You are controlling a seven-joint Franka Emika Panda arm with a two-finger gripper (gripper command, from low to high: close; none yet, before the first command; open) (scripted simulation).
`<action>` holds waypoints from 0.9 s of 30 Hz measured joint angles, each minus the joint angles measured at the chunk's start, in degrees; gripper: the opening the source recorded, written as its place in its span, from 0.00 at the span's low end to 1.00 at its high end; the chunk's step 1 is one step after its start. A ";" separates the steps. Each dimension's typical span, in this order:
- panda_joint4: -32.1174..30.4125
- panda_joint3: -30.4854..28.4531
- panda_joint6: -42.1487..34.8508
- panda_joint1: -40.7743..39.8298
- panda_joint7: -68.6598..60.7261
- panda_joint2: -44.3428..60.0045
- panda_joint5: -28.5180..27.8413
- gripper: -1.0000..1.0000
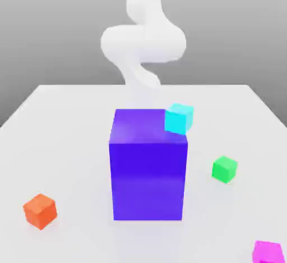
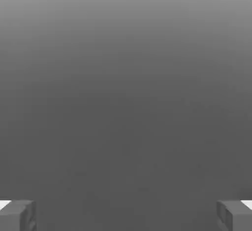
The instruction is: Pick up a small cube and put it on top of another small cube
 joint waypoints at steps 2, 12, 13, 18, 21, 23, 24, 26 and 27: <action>0.44 -0.96 1.03 2.62 -4.05 4.43 0.97 0.50; 2.54 -2.82 5.79 12.24 -23.65 25.38 6.26 0.50; 2.75 -2.72 6.27 12.93 -25.54 27.46 6.69 0.50; 3.76 -1.32 8.75 16.10 -34.27 37.78 7.88 0.50; 4.34 -0.49 10.34 18.03 -38.76 43.89 7.49 0.50; 4.70 0.13 11.45 18.62 -41.40 47.92 6.72 0.50; 4.88 0.47 12.01 18.90 -42.59 49.92 6.16 0.50; 5.23 1.14 13.15 19.57 -44.73 53.89 4.66 0.50; 5.41 1.41 13.72 19.99 -45.68 55.86 3.73 0.50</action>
